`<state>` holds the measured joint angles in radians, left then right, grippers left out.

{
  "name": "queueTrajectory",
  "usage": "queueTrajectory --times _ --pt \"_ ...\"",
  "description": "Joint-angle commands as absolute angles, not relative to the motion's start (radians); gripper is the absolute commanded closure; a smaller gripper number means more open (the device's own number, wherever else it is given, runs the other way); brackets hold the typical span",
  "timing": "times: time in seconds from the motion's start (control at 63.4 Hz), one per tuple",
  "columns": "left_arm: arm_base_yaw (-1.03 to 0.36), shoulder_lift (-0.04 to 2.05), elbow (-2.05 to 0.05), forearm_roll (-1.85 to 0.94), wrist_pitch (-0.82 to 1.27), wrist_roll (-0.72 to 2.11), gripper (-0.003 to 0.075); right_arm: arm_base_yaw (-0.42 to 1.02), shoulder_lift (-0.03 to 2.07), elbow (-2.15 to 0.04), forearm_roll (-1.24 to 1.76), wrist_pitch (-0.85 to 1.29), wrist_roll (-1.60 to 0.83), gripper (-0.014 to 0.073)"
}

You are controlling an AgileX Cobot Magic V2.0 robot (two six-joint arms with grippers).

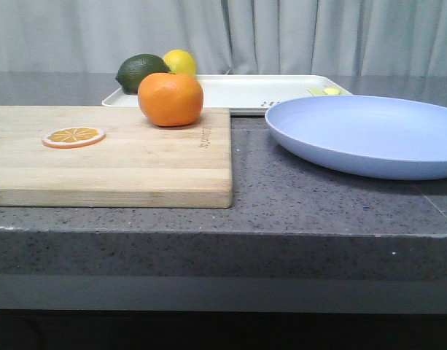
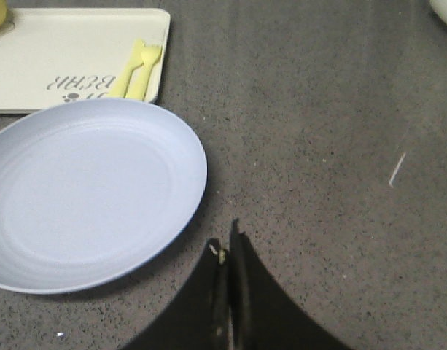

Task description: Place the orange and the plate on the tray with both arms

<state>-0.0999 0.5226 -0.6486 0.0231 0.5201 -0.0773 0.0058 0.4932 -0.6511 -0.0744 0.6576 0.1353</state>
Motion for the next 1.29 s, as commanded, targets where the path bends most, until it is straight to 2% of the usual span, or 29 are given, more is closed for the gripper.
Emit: queueTrajectory --times 0.0,0.079,0.158,0.205,0.268,0.378,0.473,0.694,0.994,1.151,1.277 --pt "-0.101 0.539 -0.685 0.016 0.453 -0.085 0.0739 -0.003 0.519 -0.684 -0.091 0.624 0.119 0.0650" --pt "-0.101 0.545 -0.685 0.016 0.453 -0.085 0.0728 -0.003 0.530 -0.684 -0.091 0.644 0.110 0.0610" --pt "-0.101 0.551 -0.685 0.016 0.453 -0.085 0.0663 -0.003 0.538 -0.684 -0.091 0.651 0.091 0.0513" --pt "-0.101 0.554 -0.685 0.016 0.453 -0.085 0.0584 -0.003 0.540 -0.684 -0.091 0.654 0.089 0.0445" --pt "-0.101 0.559 -0.685 0.016 0.453 -0.085 0.0484 -0.003 0.540 -0.684 -0.091 0.654 0.085 0.0307" --pt "-0.101 0.571 -0.685 0.016 0.453 -0.085 0.0260 -0.003 0.540 -0.684 -0.091 0.656 0.085 0.0081" --pt "-0.105 0.592 -0.685 0.015 0.453 -0.085 0.0164 -0.003 0.540 -0.684 -0.091 0.663 0.085 -0.0030" --pt "-0.267 0.686 -0.696 0.007 0.412 -0.051 0.0163 0.000 0.540 -0.684 -0.061 0.668 0.085 -0.0043" --pt "-0.512 0.965 -0.849 0.046 0.396 -0.051 0.0147 0.091 0.540 -0.684 -0.056 0.692 0.031 -0.0043" --pt "-0.561 1.142 -0.967 0.064 0.392 -0.051 0.0071 0.109 0.540 -0.684 -0.056 0.691 0.030 -0.0043" --pt "-0.569 1.274 -1.069 0.064 0.402 -0.051 0.0057 0.109 0.540 -0.684 -0.056 0.687 0.030 -0.0043"
